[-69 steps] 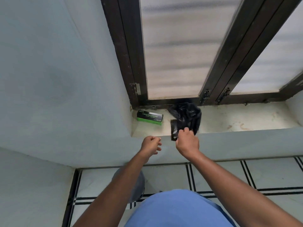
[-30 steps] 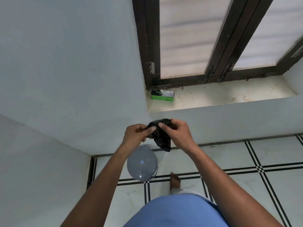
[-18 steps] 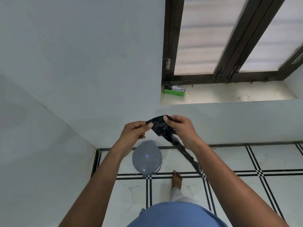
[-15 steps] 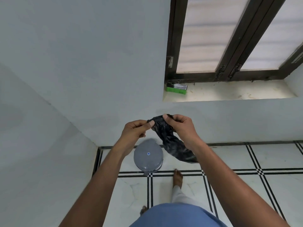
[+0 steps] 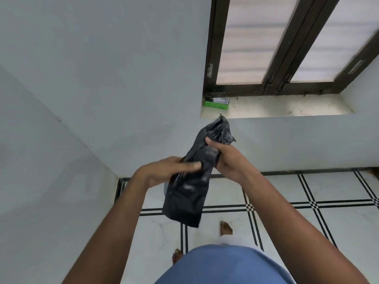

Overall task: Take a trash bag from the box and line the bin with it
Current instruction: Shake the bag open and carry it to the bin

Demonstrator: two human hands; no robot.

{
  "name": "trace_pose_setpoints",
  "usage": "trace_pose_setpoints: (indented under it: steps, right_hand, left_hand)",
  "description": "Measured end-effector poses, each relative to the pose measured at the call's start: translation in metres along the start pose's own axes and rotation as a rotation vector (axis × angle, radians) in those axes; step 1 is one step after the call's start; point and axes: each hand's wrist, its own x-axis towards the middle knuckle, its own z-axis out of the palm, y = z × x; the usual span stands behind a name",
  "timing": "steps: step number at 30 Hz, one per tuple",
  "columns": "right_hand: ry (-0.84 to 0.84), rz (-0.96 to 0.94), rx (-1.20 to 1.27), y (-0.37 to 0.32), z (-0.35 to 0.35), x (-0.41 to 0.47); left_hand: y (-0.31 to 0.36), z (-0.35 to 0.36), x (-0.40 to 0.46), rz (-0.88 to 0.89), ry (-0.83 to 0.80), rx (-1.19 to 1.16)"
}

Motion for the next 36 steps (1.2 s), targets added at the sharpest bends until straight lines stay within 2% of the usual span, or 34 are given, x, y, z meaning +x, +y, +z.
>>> trace_pose_setpoints:
  steps: [1, 3, 5, 7, 8, 9, 11, 13, 15, 17, 19, 20, 22, 23, 25, 28, 30, 32, 36]
  right_hand:
    - [0.054, 0.006, 0.053, -0.008, 0.0, 0.004]
    - [0.173, 0.046, 0.11, -0.018, -0.002, 0.009]
    - [0.279, 0.124, 0.058, -0.022, -0.003, 0.008]
    - [0.412, 0.125, -0.144, -0.019, 0.004, -0.001]
    - [0.454, 0.028, -0.3, -0.014, 0.008, -0.009]
    - [0.447, -0.149, -0.484, -0.008, 0.011, -0.018]
    - [0.26, -0.536, -0.937, -0.003, 0.009, -0.034]
    - [0.062, -0.695, -1.212, -0.004, 0.001, -0.031]
    - [0.035, -0.646, -1.072, -0.008, -0.005, -0.022]
    - [0.133, -0.561, -0.851, -0.015, -0.011, -0.011]
    - [0.25, -0.444, -0.594, -0.027, -0.02, -0.004]
    - [0.286, -0.351, -0.43, -0.034, -0.025, -0.003]
    - [0.327, -0.197, -0.211, -0.045, -0.036, -0.004]
    - [0.329, -0.163, -0.185, -0.049, -0.041, -0.005]
    - [0.312, -0.146, -0.217, -0.049, -0.049, -0.006]
    - [0.246, -0.147, -0.285, -0.048, -0.058, -0.007]
    - [0.193, -0.144, -0.319, -0.048, -0.06, -0.007]
    - [0.222, -0.156, -0.281, -0.047, -0.062, -0.005]
    - [0.366, -0.179, -0.165, -0.047, -0.066, -0.001]
  left_hand:
    - [0.001, 0.0, -0.002, 0.009, -0.035, 0.038]
    - [0.009, 0.005, -0.004, 0.063, 0.069, -0.125]
    - [0.02, 0.01, 0.002, 0.169, 0.279, -0.45]
    - [0.027, 0.012, 0.015, 0.216, 0.538, -0.573]
    - [0.031, 0.013, 0.023, 0.188, 0.641, -0.558]
    - [0.032, 0.014, 0.031, 0.142, 0.713, -0.523]
    - [0.039, 0.019, 0.042, 0.071, 0.782, -0.466]
    - [0.047, 0.024, 0.049, 0.048, 0.778, -0.431]
    - [0.056, 0.028, 0.055, 0.044, 0.718, -0.47]
    - [0.062, 0.027, 0.057, 0.068, 0.537, -0.547]
    - [0.064, 0.023, 0.055, 0.126, 0.33, -0.519]
    - [0.065, 0.023, 0.056, 0.157, 0.285, -0.492]
    - [0.066, 0.026, 0.059, 0.227, 0.319, -0.488]
    - [0.068, 0.027, 0.062, 0.255, 0.371, -0.513]
    - [0.073, 0.031, 0.066, 0.269, 0.411, -0.489]
    - [0.082, 0.046, 0.069, 0.212, 0.37, -0.257]
    - [0.082, 0.055, 0.076, 0.238, 0.425, -0.208]
    - [0.081, 0.058, 0.083, 0.284, 0.51, -0.289]
    - [0.081, 0.056, 0.087, 0.303, 0.58, -0.51]
